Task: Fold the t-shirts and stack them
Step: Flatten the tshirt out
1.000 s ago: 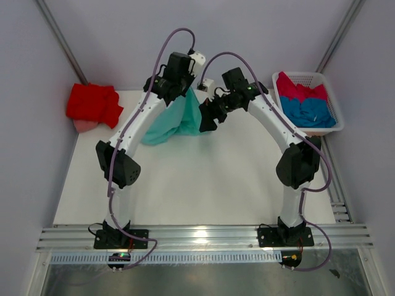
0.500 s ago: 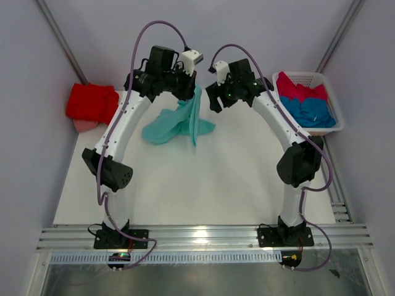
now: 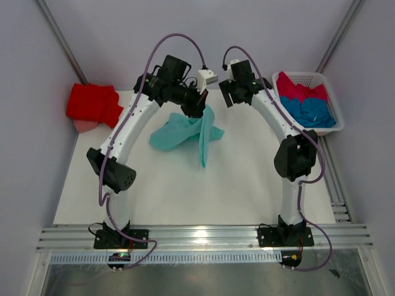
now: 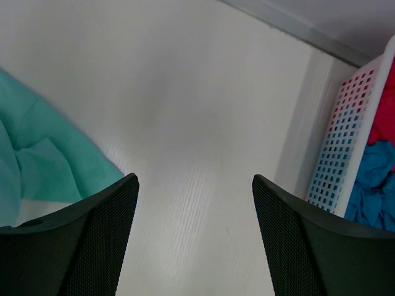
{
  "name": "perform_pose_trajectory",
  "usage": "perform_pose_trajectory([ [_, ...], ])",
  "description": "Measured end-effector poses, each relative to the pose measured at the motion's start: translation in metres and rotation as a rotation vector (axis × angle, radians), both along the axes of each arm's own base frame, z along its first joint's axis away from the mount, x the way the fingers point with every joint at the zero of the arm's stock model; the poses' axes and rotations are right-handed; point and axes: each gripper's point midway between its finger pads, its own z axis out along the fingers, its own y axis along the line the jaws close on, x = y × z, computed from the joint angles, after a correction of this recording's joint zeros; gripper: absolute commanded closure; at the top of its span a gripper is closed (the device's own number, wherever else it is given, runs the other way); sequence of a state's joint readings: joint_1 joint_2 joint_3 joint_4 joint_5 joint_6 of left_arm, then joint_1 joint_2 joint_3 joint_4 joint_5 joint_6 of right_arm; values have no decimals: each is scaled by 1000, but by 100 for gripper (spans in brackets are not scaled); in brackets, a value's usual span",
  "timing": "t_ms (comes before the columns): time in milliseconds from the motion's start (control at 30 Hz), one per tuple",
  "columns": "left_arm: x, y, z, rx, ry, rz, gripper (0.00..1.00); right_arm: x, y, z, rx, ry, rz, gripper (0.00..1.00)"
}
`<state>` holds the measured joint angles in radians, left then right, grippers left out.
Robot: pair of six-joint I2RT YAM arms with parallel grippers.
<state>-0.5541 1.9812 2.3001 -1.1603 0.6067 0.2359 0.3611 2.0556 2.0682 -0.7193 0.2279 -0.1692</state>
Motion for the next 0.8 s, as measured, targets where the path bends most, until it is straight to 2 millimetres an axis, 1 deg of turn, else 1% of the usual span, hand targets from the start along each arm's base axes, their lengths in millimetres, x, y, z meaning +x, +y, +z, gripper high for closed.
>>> perform_pose_trajectory([
  [67, 2, 0, 9, -16, -24, 2, 100, -9, 2, -20, -1, 58, 18, 22],
  [133, 5, -3, 27, -53, -67, 4, 100, -18, 7, -34, 14, 114, 46, 22],
  [167, 7, -5, 38, -76, -89, 9, 100, -22, 10, -37, 25, 132, 59, 22],
  [267, 12, -12, 72, -163, -167, 14, 100, -26, 18, -39, 59, 153, 95, 22],
  [333, 10, -14, 89, -206, -193, 13, 100, -28, 24, -40, 82, 163, 119, 22],
  [367, 7, -15, 92, -217, -194, 6, 100, -29, 26, -40, 89, 169, 128, 22],
  [400, 2, -16, 93, -221, -187, -2, 100, -30, 27, -39, 93, 171, 132, 22],
  [467, -9, -19, 88, -214, -161, -26, 100, -28, 26, -37, 91, 164, 125, 22],
  [600, -44, -33, 55, -133, -69, -119, 100, -19, 15, -27, 49, 112, 65, 22],
  [667, -57, -39, 41, -100, -31, -153, 100, -13, 8, -21, 22, 80, 38, 22],
  [733, -64, -42, 34, -80, -17, -171, 100, -10, 5, -17, 9, 62, 28, 22],
  [800, -60, -41, 33, -70, -37, -160, 100, -10, 5, -18, 8, 63, 31, 22],
])
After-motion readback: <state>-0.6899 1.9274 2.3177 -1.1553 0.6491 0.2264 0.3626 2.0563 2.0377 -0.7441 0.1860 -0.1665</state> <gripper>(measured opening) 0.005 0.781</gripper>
